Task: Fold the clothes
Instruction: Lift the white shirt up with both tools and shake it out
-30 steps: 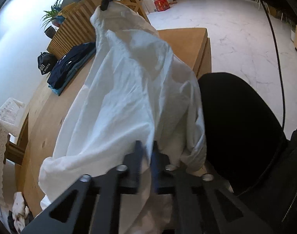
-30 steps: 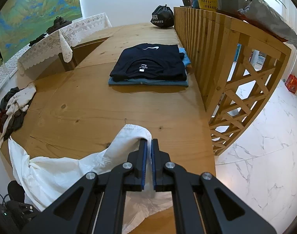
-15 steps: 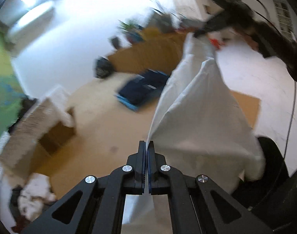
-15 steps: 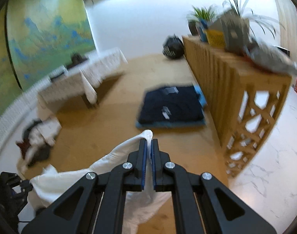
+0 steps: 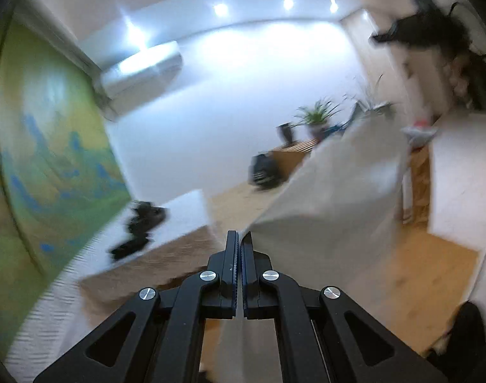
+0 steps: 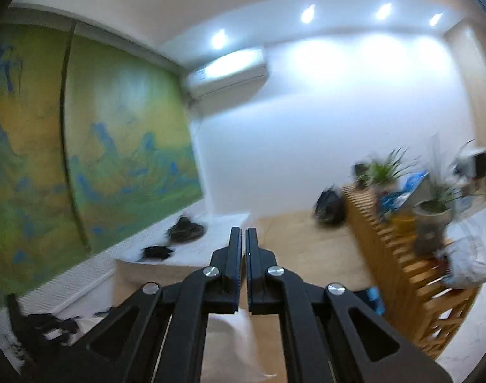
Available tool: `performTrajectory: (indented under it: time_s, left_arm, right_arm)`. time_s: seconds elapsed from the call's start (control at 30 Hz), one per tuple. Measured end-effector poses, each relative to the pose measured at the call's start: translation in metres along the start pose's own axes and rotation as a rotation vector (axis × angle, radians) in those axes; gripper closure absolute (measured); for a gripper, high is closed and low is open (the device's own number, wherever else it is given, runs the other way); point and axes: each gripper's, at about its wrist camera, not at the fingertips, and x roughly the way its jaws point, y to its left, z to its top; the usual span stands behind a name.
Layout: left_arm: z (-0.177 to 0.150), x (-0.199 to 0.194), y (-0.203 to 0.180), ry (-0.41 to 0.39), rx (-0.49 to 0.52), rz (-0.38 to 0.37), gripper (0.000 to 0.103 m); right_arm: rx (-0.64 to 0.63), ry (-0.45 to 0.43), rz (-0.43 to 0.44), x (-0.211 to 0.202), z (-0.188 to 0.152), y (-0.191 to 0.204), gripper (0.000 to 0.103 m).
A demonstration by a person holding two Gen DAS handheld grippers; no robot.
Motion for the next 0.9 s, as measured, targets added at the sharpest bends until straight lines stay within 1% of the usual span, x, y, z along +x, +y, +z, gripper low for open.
performTrajectory:
  time_s: [0.03,0.07,0.1,0.13,0.17,0.23,0.27,0.3,0.4,0.43,0.5,0.57,0.63,0.67,0.73,0.8,0.9]
  left_arm:
    - [-0.003,0.003,0.0,0.015,0.023,0.023,0.102]
    - [-0.008,0.006,0.0,0.025,0.029,0.027,0.102]
    - [-0.017,0.012,0.0,0.043,0.024,0.01,0.102]
    - [-0.03,0.015,-0.001,0.064,0.015,-0.016,0.102]
    - [-0.045,0.016,-0.004,0.083,0.02,-0.025,0.102]
    - [-0.087,0.026,-0.011,0.153,0.023,-0.045,0.102]
    - [-0.108,0.033,-0.012,0.197,0.017,-0.05,0.102]
    - [-0.127,0.04,-0.011,0.243,0.008,-0.046,0.102]
    - [-0.181,0.06,-0.006,0.371,-0.024,-0.036,0.102]
    - [-0.192,0.064,-0.002,0.394,-0.04,-0.034,0.102]
    - [-0.206,0.071,0.007,0.418,-0.054,-0.019,0.102]
    - [-0.214,0.074,0.014,0.428,-0.058,-0.012,0.102]
    - [-0.218,0.076,0.02,0.435,-0.06,-0.007,0.102]
    - [-0.218,0.078,0.024,0.437,-0.062,-0.006,0.102]
    - [-0.221,0.078,0.031,0.44,-0.073,-0.008,0.102]
    - [-0.227,0.08,0.038,0.441,-0.09,-0.007,0.102]
    - [-0.237,0.082,0.047,0.447,-0.112,0.0,0.102]
  right_arm:
    - [-0.014,0.039,-0.022,0.009,-0.001,0.004,0.101]
    - [-0.02,0.082,-0.019,0.017,-0.007,0.005,0.1]
    - [-0.01,0.16,0.018,0.031,-0.023,0.003,0.1]
    - [-0.005,0.218,0.037,0.043,-0.045,0.002,0.1]
    - [-0.003,0.269,0.049,0.055,-0.066,0.0,0.1]
    - [-0.017,0.372,0.039,0.083,-0.137,-0.005,0.096]
    - [-0.017,0.438,0.053,0.1,-0.177,-0.007,0.087]
    - [0.013,0.498,0.085,0.115,-0.215,-0.008,0.082]
    - [0.119,0.656,0.184,0.156,-0.328,-0.008,0.082]
    - [0.148,0.697,0.208,0.167,-0.366,-0.004,0.082]
    - [0.137,0.75,0.239,0.18,-0.425,0.017,0.082]
    - [0.12,0.777,0.299,0.182,-0.465,0.042,0.082]
    - [0.058,0.798,0.371,0.182,-0.495,0.078,0.082]
    - [0.029,0.796,0.384,0.181,-0.503,0.092,0.081]
    - [-0.029,0.782,0.397,0.18,-0.519,0.115,0.075]
    - [-0.05,0.772,0.4,0.186,-0.527,0.127,0.064]
    - [-0.07,0.765,0.399,0.196,-0.532,0.136,0.061]
